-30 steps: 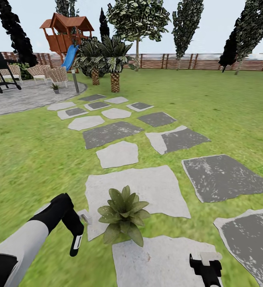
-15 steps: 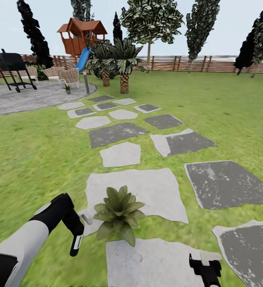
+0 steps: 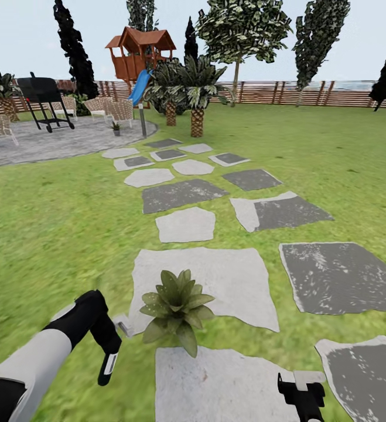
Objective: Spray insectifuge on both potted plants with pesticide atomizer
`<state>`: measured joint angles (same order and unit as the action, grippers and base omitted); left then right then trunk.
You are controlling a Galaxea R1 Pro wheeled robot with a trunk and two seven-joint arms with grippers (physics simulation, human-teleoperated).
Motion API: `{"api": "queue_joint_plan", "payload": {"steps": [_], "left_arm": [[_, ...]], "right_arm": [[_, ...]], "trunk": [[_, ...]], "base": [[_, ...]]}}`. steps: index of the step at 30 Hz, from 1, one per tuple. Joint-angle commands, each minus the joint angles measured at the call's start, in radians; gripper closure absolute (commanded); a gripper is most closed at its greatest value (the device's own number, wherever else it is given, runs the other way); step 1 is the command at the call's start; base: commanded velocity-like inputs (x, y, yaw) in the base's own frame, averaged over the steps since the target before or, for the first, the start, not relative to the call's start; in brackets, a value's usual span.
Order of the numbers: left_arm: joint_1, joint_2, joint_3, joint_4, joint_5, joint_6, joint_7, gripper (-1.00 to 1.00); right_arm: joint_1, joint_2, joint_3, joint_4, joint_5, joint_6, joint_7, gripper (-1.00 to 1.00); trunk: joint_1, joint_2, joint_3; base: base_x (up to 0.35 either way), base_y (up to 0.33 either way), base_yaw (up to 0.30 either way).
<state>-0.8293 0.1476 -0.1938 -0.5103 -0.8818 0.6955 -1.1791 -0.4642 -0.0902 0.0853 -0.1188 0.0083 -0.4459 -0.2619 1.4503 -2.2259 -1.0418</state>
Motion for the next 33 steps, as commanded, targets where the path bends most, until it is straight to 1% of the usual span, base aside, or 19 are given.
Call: {"api": "queue_joint_plan", "payload": {"steps": [1, 7, 11, 13, 15, 20, 23, 29, 31, 33], "left_arm": [[0.004, -0.001, -0.004, -0.001, -0.003, 0.008, -0.003, 1.00], [0.008, -0.003, -0.002, -0.010, -0.002, 0.009, 0.011, 1.00], [0.014, -0.003, -0.004, 0.001, -0.002, 0.009, 0.017, 1.00], [0.024, -0.004, -0.004, 0.003, -0.001, 0.009, 0.036, 1.00], [0.031, -0.005, -0.004, 0.006, 0.008, 0.008, 0.072, 1.00], [0.033, -0.021, -0.003, 0.015, 0.015, 0.007, 0.090, 1.00], [0.033, -0.025, -0.001, 0.016, 0.013, 0.008, 0.092, 1.00], [0.035, -0.018, 0.003, 0.016, 0.011, 0.009, 0.100, 1.00], [0.037, -0.013, 0.003, 0.023, 0.011, 0.008, 0.126, 1.00], [0.045, -0.014, 0.003, 0.055, 0.012, 0.007, 0.154, 1.00]], "right_arm": [[-0.001, 0.000, 0.008, 0.001, 0.001, -0.001, -0.008, -1.00], [-0.001, 0.000, 0.008, 0.001, 0.001, -0.001, -0.008, -1.00], [-0.001, 0.000, 0.008, 0.001, 0.001, -0.001, -0.008, -1.00], [-0.001, 0.000, 0.008, 0.001, 0.001, -0.001, -0.008, -1.00], [-0.001, 0.000, 0.008, 0.001, 0.001, -0.001, -0.008, -1.00], [-0.001, -0.002, 0.008, 0.001, 0.001, -0.001, -0.008, -1.00], [-0.001, -0.003, 0.008, 0.001, 0.001, -0.001, -0.008, -1.00], [-0.001, -0.003, 0.008, 0.001, 0.001, -0.001, -0.008, -1.00], [-0.001, -0.002, 0.008, 0.001, 0.001, -0.001, -0.008, -1.00], [-0.001, -0.002, 0.008, 0.001, 0.001, -0.001, -0.009, -1.00]], "trunk": [[0.000, 0.000, -0.001], [0.000, 0.000, -0.001], [0.000, 0.000, -0.001], [0.000, 0.000, -0.001], [0.000, 0.000, -0.001], [0.000, 0.000, -0.001], [0.000, 0.000, -0.001], [0.000, 0.000, -0.001], [0.000, 0.000, -0.001], [0.000, 0.000, -0.001]], "base": [[-0.002, -0.001, 0.002], [0.000, 0.000, 0.026], [0.000, 0.000, 0.224], [0.000, 0.000, 0.267], [0.008, -0.012, 0.162], [0.100, -0.184, 0.027], [0.156, -0.236, 0.002], [0.119, -0.194, 0.000], [0.012, -0.038, 0.000], [0.004, -0.012, 0.000]]}}
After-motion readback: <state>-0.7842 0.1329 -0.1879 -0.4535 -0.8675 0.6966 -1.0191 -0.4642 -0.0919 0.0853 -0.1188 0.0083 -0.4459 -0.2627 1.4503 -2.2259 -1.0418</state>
